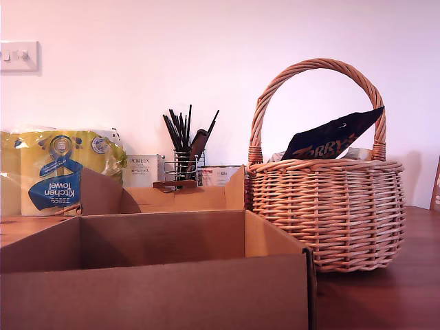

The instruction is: Move the bags of Easter eggs from the cardboard box on the left into the woven basket on the right side.

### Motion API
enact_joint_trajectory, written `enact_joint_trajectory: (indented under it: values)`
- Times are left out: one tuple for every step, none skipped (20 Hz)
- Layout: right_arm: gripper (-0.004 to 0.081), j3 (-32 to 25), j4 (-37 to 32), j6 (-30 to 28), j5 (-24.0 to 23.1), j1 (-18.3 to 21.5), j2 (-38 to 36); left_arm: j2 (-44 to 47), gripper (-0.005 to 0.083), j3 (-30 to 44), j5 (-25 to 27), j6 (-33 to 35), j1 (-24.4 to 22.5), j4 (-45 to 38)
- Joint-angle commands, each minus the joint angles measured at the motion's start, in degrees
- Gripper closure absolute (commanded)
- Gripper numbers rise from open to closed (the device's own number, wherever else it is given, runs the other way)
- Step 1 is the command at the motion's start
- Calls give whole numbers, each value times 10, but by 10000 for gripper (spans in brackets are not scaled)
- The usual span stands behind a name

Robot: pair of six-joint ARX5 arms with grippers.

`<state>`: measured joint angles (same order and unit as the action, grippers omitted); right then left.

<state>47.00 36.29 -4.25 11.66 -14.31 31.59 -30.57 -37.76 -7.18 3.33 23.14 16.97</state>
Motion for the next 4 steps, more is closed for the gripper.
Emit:
enact_joint_trajectory:
  values:
    - [783, -12, 3, 4, 2, 0, 6, -10, 797, 10, 1, -3, -1, 11]
    - [783, -12, 7, 4, 2, 1, 9, -10, 797, 10, 1, -3, -1, 19]
    - [783, -12, 9, 4, 2, 1, 12, -10, 797, 10, 1, -3, -1, 27]
    - [783, -12, 10, 4, 2, 1, 16, -11, 797, 10, 1, -3, -1, 34]
